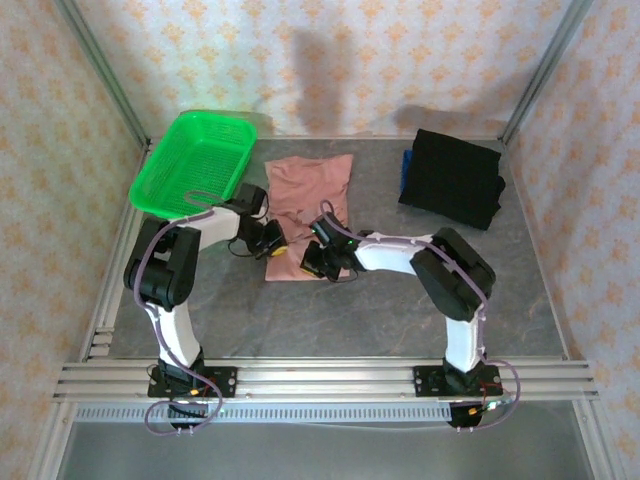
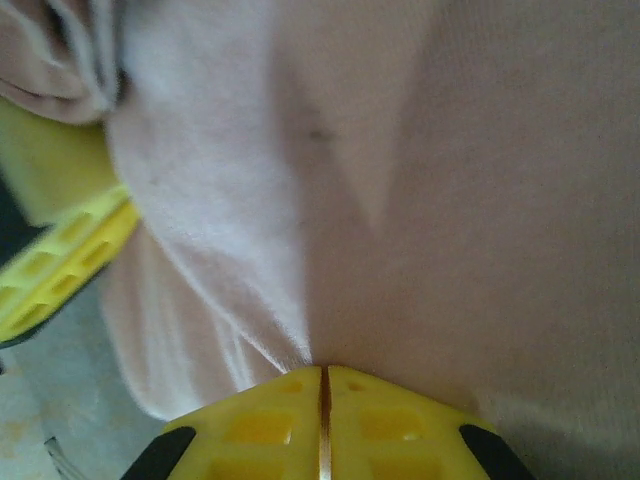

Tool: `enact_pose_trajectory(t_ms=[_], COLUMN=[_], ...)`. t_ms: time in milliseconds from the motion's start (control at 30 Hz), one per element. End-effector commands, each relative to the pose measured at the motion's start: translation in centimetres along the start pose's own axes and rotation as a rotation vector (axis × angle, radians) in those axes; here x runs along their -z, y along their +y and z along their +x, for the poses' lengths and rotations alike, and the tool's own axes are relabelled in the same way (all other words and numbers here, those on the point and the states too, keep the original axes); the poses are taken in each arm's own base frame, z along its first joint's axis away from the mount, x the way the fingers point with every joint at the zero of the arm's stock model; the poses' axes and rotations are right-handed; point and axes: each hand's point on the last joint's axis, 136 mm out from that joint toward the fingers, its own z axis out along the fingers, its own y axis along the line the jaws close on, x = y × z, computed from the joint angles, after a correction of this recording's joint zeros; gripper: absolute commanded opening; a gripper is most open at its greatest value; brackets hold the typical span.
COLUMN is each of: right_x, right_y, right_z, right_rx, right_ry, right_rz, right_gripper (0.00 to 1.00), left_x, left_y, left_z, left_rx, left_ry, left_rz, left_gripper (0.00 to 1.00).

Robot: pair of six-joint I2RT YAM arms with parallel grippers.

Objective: Fold and stack the t-shirts

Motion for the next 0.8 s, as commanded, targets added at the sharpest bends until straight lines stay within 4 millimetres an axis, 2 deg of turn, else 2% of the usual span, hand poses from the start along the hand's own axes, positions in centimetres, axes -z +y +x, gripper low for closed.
enact_pose_trajectory(t_ms=[0, 33, 233, 500, 633, 700, 767], right_x=[-1.2, -1.6, -3.3, -4.3, -4.3, -4.3, -4.2], right_y=[0.7, 0.6, -1.1, -1.9, -2.3, -2.4, -2.5], right_z=[-0.2, -0.2, 1.1, 2.3, 2.6, 2.8, 2.8], right_rx=[-0.008, -0.01, -0.028, -0.029, -0.032, -0.034, -0.037], right_ry=[-0.001, 0.002, 0.034, 0.056, 0.062, 0.063, 0.063], right_rz=[-0.006, -0.001, 0.055, 0.079, 0.085, 0.085, 0.08], right_gripper=[0.09, 0.09, 0.06, 0.05, 0.05, 0.05, 0.05], left_x=[-0.7, -1.3, -1.9, -1.5, 0.3, 2.0, 3.9], left_y=[-0.4, -0.2, -1.3, -3.2, -5.5, -7.3, -9.0], left_z=[-1.9, -2.1, -4.5, -8.3, -10.1, -10.7, -10.8], left_rx=[0.008, 0.016, 0.038, 0.045, 0.035, 0.012, -0.018], left_ry=[-0.064, -0.062, -0.121, -0.21, -0.261, -0.287, -0.304], left_rz=[-0.007, -0.017, 0.0, 0.007, 0.049, 0.083, 0.114], left_gripper=[0.08, 0.08, 0.08, 0.08, 0.09, 0.1, 0.16])
